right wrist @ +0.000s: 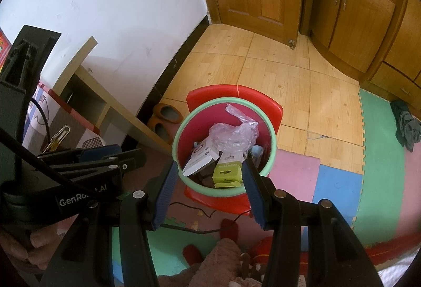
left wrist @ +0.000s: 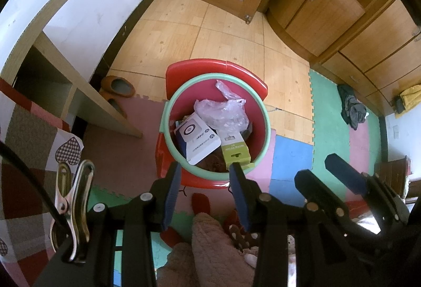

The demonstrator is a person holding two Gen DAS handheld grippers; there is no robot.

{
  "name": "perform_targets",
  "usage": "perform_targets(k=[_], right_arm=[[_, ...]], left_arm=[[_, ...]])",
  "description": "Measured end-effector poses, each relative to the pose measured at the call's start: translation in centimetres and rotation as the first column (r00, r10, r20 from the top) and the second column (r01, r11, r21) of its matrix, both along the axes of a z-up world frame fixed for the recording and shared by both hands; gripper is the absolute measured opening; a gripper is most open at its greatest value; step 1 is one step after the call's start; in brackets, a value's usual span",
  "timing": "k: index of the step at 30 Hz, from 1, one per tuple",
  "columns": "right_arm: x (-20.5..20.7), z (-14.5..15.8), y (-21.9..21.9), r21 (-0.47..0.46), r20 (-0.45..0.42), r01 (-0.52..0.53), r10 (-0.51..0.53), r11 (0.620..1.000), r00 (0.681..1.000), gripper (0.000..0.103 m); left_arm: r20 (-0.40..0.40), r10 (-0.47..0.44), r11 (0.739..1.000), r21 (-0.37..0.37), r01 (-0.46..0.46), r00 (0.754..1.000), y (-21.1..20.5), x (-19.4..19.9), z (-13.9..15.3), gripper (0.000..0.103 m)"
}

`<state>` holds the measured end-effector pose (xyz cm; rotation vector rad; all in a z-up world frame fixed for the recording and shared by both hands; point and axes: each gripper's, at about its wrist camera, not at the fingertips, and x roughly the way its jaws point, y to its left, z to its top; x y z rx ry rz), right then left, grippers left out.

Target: Collect trash

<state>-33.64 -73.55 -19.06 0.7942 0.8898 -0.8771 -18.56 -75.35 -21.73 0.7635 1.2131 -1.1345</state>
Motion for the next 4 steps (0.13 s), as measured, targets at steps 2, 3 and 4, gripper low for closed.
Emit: perform_targets(k=[2,3,4], right_arm=[[0.05,0.01,0.02,0.000,0.000,0.000,0.000,1.000,1.000,0.052],[0.06,0.01,0.01,0.000,0.000,0.000,0.000,1.000,1.000,0.052],[-0.02,-0.04,0.01,-0.001,0.000,-0.001,0.001,1.000,1.000,0.052]], left_arm=[[-0.001,0.000,1.000,0.000,0.000,1.000,0.04,-0.06,-0.03,0.040],[0.000,-0.001,1.000,0.001,0.001,1.000,0.04,-0.06,-0.03,0.040],[0.000,-0.002,1.000,0.000,0.002,1.000,0.03,0.01,-0.03,0.040]])
